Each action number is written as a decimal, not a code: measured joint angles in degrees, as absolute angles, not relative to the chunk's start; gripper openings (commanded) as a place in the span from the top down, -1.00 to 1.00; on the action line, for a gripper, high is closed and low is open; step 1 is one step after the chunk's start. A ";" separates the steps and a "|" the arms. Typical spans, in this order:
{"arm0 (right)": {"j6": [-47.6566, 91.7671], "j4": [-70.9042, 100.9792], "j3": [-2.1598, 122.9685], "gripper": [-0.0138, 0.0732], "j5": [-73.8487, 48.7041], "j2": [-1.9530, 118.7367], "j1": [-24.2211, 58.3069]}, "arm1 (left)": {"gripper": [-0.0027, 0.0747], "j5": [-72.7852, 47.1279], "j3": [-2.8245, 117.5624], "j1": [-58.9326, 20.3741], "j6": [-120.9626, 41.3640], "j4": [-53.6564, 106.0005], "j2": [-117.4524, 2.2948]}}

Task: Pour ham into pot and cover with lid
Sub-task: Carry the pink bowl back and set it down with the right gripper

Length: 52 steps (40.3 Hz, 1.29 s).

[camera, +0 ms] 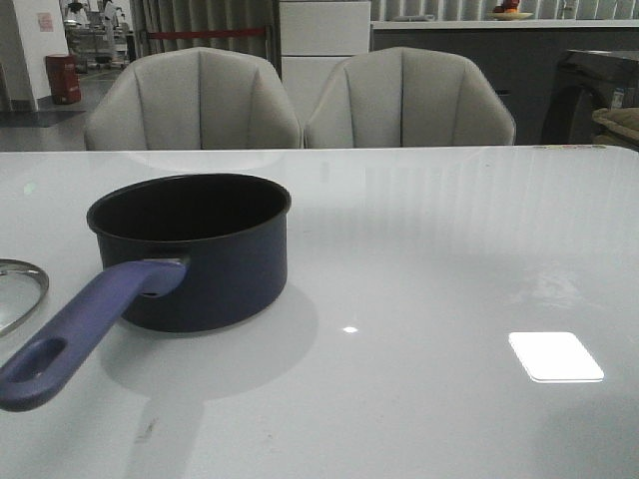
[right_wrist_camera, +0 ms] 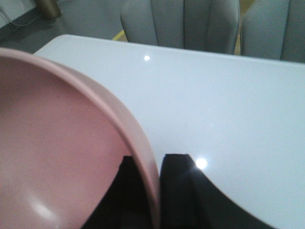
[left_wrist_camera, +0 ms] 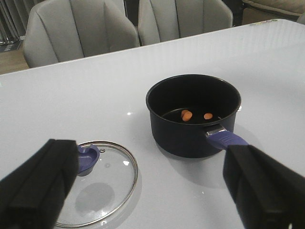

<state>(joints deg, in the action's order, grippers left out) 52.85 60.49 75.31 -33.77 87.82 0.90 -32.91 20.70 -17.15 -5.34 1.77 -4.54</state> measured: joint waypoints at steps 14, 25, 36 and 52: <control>20.85 18.38 75.31 0.37 -44.18 87.82 -5.66 | -0.74 -32.91 20.70 -17.15 -5.34 1.98 -4.54; 14.56 13.16 75.33 0.37 -53.60 92.78 -5.66 | -0.74 -32.89 20.70 -17.15 -5.34 1.98 -4.54; 14.19 10.89 75.33 0.37 -55.53 101.91 -5.66 | -0.74 -32.89 20.70 -17.15 -5.34 1.98 -4.41; 14.07 10.41 75.43 0.00 -51.39 106.93 -4.82 | -0.74 -32.89 20.70 -17.15 -5.24 1.98 -4.28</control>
<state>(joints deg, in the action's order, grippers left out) 14.07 10.41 75.43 -51.39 106.93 -4.82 -32.89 20.70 -17.15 -5.24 1.98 -4.28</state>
